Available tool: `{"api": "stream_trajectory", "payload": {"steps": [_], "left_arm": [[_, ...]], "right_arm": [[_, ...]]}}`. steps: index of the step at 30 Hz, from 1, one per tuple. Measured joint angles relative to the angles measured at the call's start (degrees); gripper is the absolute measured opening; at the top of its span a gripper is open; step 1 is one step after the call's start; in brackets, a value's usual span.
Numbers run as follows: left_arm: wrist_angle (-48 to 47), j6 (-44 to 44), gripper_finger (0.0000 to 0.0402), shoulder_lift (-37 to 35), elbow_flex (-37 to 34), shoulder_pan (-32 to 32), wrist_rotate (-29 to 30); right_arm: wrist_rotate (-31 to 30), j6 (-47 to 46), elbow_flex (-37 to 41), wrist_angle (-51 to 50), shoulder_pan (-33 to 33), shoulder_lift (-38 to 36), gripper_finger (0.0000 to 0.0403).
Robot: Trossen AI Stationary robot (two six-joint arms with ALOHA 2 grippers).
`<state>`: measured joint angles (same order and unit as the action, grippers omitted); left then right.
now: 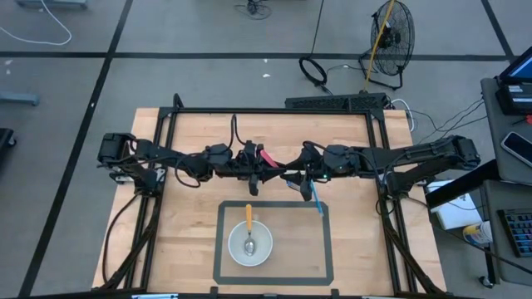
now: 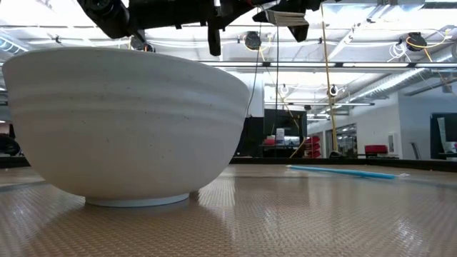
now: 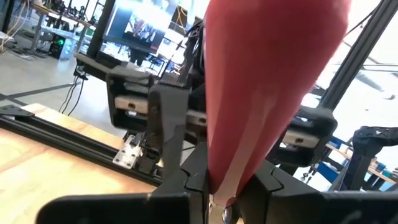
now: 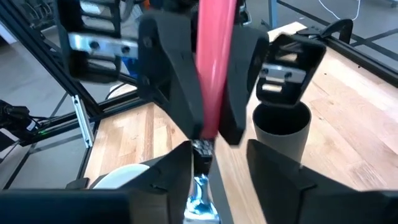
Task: Pick & Place Utensil
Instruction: Put the pink fork into the white bowl on the mat
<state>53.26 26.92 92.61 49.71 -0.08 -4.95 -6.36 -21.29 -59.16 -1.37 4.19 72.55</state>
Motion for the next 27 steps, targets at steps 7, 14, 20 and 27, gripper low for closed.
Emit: {"api": "stream_trajectory", "payload": {"steps": [7,14,20,27], "left_arm": [[0.0,0.1,0.0052,-0.1,0.0,0.0,0.0],[-0.1,0.1,0.0049,-0.1,0.0,0.0,-0.9],[-2.2,-0.1,0.0051,-0.7,0.0,0.0,-0.8],[-7.1,-2.1,0.0049,-2.8,0.0,1.1,0.3]], "right_arm": [[-0.1,-0.5,0.0,-1.6,0.0,0.0,0.0213],[0.4,-0.5,0.0,-2.4,0.0,0.0,0.0259],[4.9,-3.1,0.0,-5.7,0.0,0.0,0.0293],[6.5,-3.6,0.0,-6.7,1.3,0.0,0.0313]]}}
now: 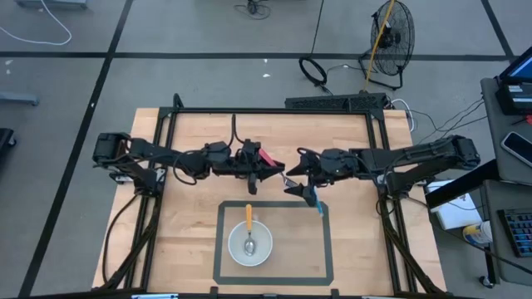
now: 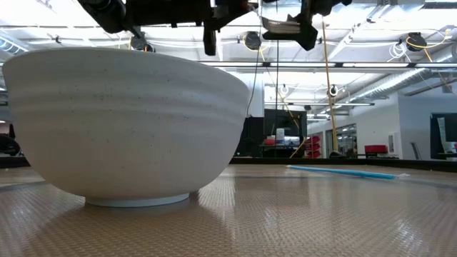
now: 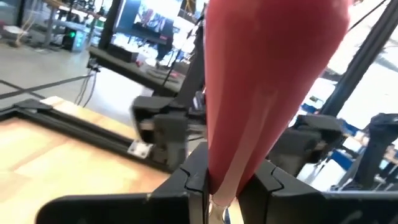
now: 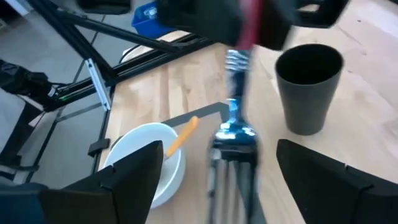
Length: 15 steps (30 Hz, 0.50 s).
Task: Pick & Place Utensil
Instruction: Put the pink fork into the white bowl on the mat
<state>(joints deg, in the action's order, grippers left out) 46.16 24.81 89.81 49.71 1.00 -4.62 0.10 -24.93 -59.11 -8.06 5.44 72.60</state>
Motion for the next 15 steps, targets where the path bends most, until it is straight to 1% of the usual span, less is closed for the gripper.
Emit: {"api": "stream_trajectory", "payload": {"steps": [5,9,12,15], "left_arm": [[-2.7,-0.5,0.0049,-0.9,0.0,0.5,-0.4],[-3.9,-0.7,0.0049,-1.5,0.0,0.6,-1.4],[-6.7,-0.9,0.0049,-2.5,0.0,0.8,-1.4],[-8.6,-1.8,0.0049,-4.6,0.1,0.9,-1.4]], "right_arm": [[0.0,1.0,0.0,0.0,1.3,0.0,0.0314],[0.0,1.2,0.0,-2.0,2.5,0.0,0.0314],[-0.1,0.0,-0.1,-7.6,2.6,-0.1,0.0314],[-2.8,-1.4,0.0,-13.9,2.6,0.1,0.0314]]}}
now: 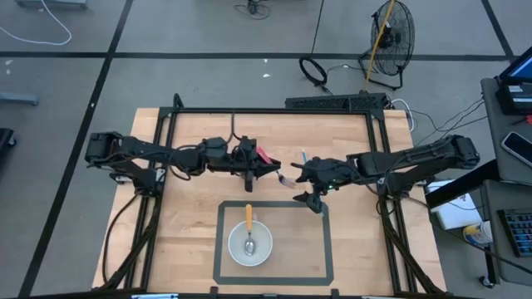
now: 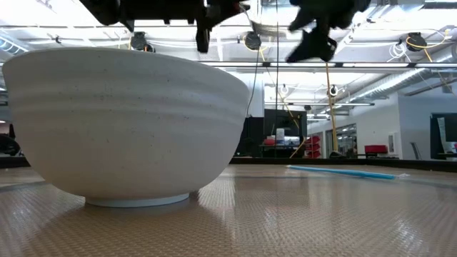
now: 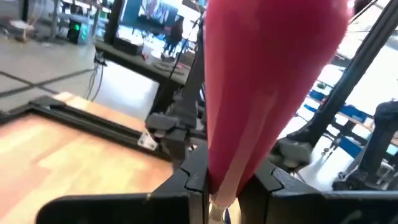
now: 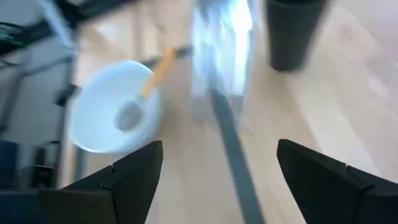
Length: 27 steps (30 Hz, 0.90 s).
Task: Pick & Place Utensil
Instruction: Put the pink fork into the white bowl on the mat
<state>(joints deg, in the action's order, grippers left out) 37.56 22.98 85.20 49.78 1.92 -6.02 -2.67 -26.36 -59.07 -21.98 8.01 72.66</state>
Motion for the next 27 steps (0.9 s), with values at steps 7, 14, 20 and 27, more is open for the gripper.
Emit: {"api": "stream_trajectory", "payload": {"steps": [7,14,20,27], "left_arm": [[-7.7,-1.5,0.0049,-6.3,-0.1,-0.1,-1.8],[-16.2,-0.9,0.0049,-11.9,-0.1,-2.7,-7.2],[-25.9,0.6,0.0049,-15.8,-0.1,-7.7,-7.0],[-30.0,4.2,0.0049,-16.6,-0.1,-14.8,-0.6]], "right_arm": [[-3.3,-1.0,0.0,-7.6,0.0,-0.1,0.0314],[-3.3,0.1,0.0,-8.4,0.0,-0.1,0.0313],[-3.5,0.5,0.0,-9.9,-1.2,-0.1,0.0313],[-7.6,0.5,0.0,-10.4,-3.3,-0.1,0.0313]]}}
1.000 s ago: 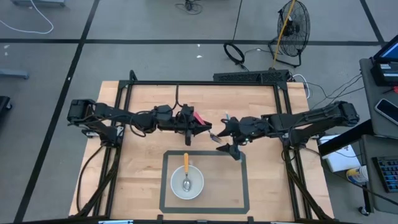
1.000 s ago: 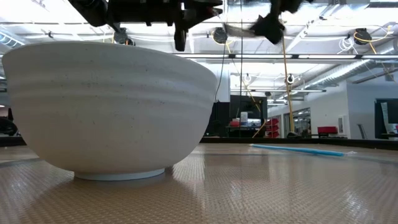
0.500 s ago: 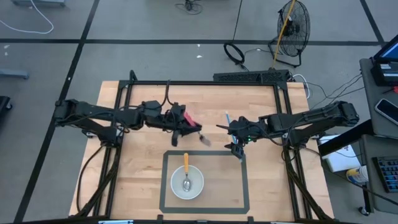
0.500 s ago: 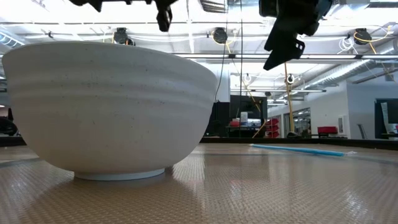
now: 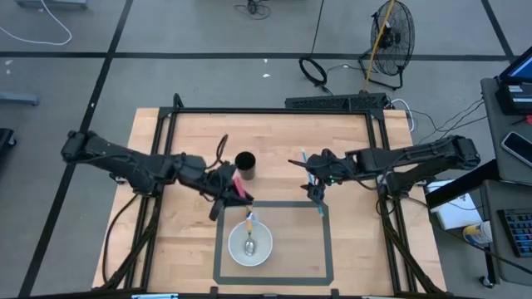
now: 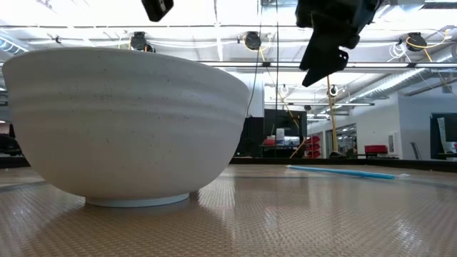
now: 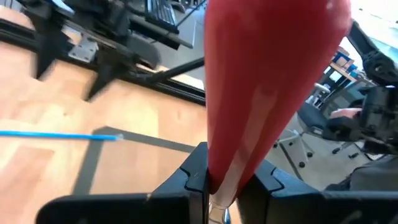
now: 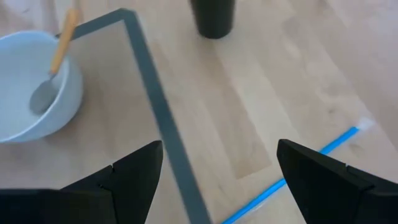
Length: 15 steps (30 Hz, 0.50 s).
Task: Pick & Place Utensil
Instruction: Put the pink fork into the white bowl on the mat
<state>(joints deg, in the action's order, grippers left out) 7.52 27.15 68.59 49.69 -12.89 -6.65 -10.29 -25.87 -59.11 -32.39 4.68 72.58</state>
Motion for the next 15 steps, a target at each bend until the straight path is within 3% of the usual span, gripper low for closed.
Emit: {"api": "stream_trajectory", "payload": {"steps": [15], "left_arm": [[-8.9,12.6,0.0049,1.5,0.0,-15.6,27.9]], "right_arm": [[-1.7,4.2,0.0,1.1,-2.6,0.0,0.0313]]}}
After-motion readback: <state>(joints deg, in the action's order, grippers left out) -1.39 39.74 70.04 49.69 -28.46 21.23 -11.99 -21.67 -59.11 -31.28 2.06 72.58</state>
